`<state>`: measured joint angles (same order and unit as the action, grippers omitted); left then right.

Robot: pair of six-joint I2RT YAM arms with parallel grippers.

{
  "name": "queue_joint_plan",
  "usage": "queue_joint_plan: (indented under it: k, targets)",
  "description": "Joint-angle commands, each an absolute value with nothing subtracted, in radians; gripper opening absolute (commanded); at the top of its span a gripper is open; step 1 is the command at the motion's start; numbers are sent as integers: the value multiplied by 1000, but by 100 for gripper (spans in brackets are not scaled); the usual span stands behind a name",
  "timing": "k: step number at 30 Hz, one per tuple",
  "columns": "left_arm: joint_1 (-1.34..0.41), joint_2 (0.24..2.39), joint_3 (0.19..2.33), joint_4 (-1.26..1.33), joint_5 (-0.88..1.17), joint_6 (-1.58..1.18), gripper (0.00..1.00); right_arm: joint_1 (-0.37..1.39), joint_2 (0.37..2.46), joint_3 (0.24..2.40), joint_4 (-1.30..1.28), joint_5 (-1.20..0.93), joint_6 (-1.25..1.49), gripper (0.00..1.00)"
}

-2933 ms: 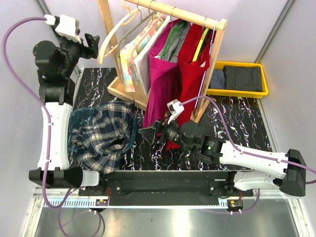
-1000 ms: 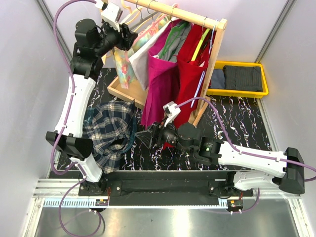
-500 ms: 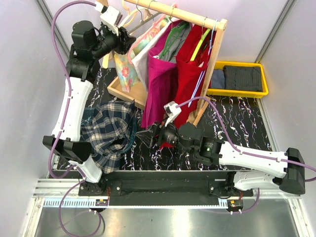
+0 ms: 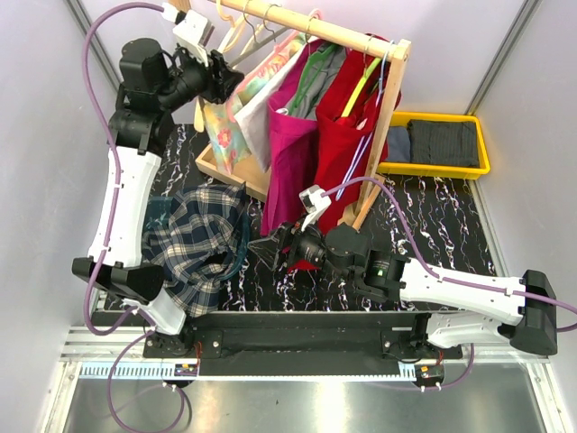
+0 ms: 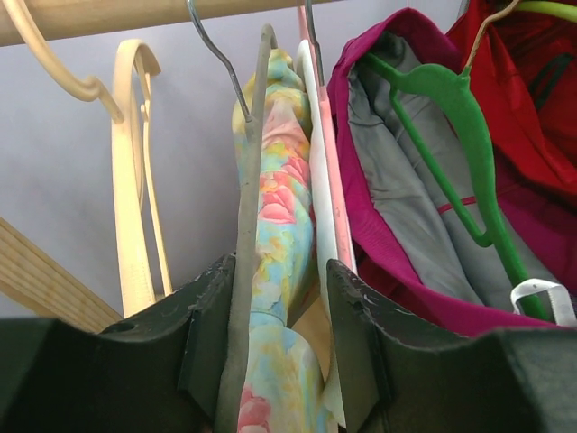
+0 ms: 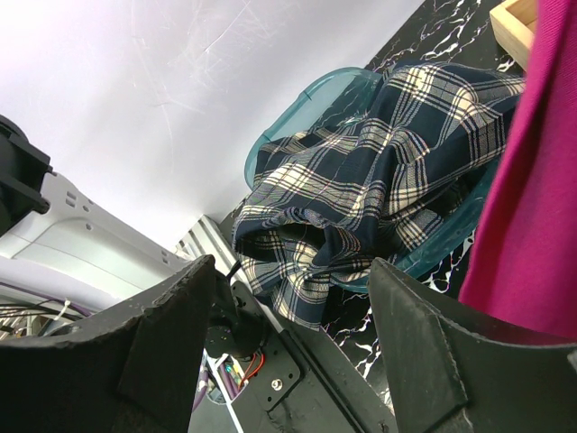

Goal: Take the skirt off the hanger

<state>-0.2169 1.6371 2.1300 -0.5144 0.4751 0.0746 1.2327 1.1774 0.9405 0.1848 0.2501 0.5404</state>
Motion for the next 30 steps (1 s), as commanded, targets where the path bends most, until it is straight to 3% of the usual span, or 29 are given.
queue_joint_plan:
  k: [1, 3, 7, 9, 16, 19, 30]
  targets:
    - [-216, 1552, 2217, -595, 558, 3, 55, 1243, 1173, 988, 201, 262, 548, 77]
    - [-218, 1555, 2236, -595, 568, -28, 68, 1241, 1173, 992, 199, 264, 548, 77]
    - [-218, 1600, 2278, -594, 549, -55, 71, 1241, 1178, 1002, 193, 261, 546, 77]
    - [-219, 1620, 2304, -594, 561, -60, 69, 1241, 1175, 1005, 189, 264, 545, 77]
    - [-235, 1802, 2499, -586, 520, -67, 48, 1241, 1170, 1006, 189, 265, 548, 77]
    - [-248, 1851, 2572, -560, 496, -95, 48, 1243, 1167, 1003, 190, 275, 545, 77]
    - [-328, 1879, 2500, -448, 391, -114, 54, 1241, 1160, 997, 187, 282, 545, 78]
